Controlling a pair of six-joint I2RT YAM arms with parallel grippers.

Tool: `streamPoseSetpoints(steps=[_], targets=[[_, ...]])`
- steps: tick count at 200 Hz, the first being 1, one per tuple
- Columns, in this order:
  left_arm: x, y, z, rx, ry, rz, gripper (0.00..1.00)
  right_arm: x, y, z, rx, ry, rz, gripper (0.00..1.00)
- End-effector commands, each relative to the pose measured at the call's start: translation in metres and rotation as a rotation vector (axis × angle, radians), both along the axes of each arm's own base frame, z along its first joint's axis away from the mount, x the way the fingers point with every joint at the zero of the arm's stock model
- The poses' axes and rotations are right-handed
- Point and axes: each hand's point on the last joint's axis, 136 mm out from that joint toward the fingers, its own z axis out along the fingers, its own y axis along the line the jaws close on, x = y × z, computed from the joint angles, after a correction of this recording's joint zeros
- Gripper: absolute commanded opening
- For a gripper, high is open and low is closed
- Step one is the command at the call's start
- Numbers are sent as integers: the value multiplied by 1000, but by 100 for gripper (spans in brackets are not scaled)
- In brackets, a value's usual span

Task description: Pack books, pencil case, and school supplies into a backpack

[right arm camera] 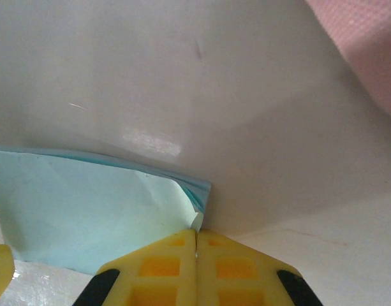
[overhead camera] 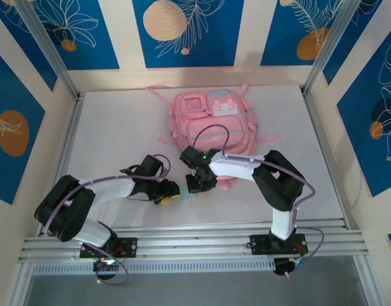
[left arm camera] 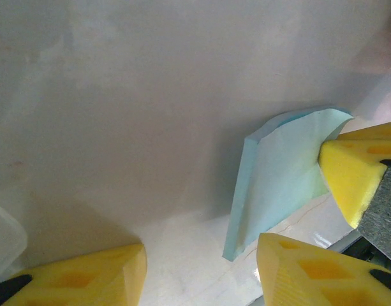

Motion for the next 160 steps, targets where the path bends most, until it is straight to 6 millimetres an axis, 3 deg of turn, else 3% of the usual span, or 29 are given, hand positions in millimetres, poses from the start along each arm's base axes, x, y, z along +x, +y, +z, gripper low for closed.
streamPoseSetpoints(steps=[1,45,81,118,140,160], targets=[[19,-69,35,-244,-217,-161,51,-2,-8,-15,-38,-5,9,0],[21,-61,46,-201,-262,-164,58,-3,-2,-7,12,-9,19,0],[25,-68,54,-244,-274,-150,55,-8,16,0,119,16,54,0],[24,-63,50,-217,-284,-149,53,-10,27,2,178,36,74,0],[24,-58,48,-206,-291,-142,46,-10,26,2,187,41,67,0],[22,-54,47,-185,-297,-153,33,-9,24,4,190,41,57,0]])
